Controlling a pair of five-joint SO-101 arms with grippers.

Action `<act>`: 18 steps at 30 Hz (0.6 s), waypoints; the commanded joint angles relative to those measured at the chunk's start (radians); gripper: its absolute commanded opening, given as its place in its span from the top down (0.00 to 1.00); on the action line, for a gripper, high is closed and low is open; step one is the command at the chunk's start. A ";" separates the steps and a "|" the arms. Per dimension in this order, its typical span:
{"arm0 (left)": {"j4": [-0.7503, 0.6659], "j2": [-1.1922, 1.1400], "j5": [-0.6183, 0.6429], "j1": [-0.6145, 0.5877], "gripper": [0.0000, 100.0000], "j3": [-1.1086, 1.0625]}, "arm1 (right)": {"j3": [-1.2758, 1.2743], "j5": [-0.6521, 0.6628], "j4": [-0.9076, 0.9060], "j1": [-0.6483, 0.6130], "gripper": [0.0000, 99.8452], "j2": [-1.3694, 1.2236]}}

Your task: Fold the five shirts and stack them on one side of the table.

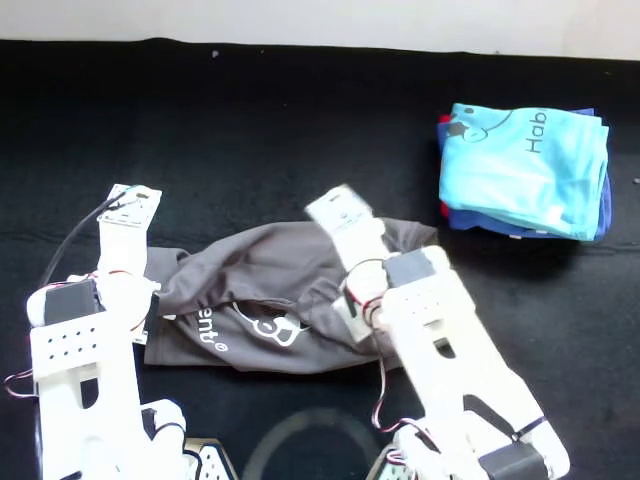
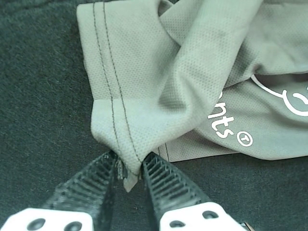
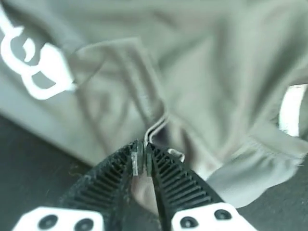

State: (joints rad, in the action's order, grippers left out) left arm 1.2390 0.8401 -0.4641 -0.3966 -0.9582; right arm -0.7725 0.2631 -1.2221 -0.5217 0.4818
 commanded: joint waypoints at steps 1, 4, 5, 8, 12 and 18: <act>-0.014 0.021 -0.011 -0.008 0.99 0.008 | 0.015 -0.002 -0.101 -0.105 0.99 0.090; -0.014 0.021 -0.011 -0.007 0.99 0.008 | 0.005 0.000 -0.183 -0.186 0.99 0.160; -0.014 0.021 -0.011 -0.007 0.99 0.008 | 0.004 0.000 -0.203 -0.200 0.99 0.177; -0.014 0.021 -0.011 -0.007 0.99 0.008 | 0.010 0.000 -0.228 -0.203 0.99 0.232; -0.014 0.021 -0.011 -0.007 0.99 0.008 | 0.022 0.000 -0.251 -0.180 0.98 0.295; -0.014 0.021 -0.011 -0.007 0.99 0.010 | 0.137 0.000 -0.423 -0.180 0.85 0.357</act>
State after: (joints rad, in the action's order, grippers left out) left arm 1.2390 0.8401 -0.4641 -0.3966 -0.9582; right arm -0.7327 0.2631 -1.5750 -0.7119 0.8025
